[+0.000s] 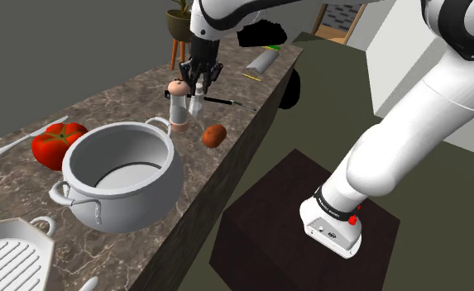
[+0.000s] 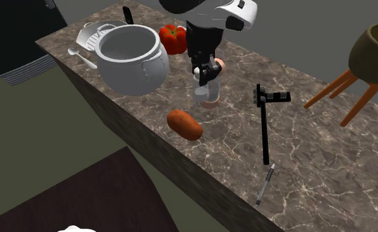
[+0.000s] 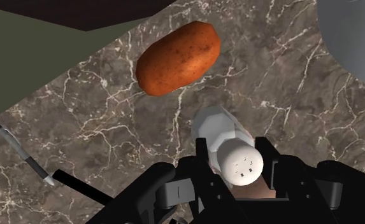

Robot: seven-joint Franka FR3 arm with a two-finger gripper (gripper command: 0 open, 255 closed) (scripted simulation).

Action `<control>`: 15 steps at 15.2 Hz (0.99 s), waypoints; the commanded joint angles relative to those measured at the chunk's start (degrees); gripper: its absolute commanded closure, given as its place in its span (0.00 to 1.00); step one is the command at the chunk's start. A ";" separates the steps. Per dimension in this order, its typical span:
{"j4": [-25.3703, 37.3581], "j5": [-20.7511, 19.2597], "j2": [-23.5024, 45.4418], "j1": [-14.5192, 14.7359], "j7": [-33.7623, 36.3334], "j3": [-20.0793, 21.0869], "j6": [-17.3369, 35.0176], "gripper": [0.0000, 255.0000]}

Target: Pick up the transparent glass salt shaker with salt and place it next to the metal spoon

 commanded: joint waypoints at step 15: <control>9.80 -0.03 -1.92 -0.15 0.56 -0.26 -11.70 1.00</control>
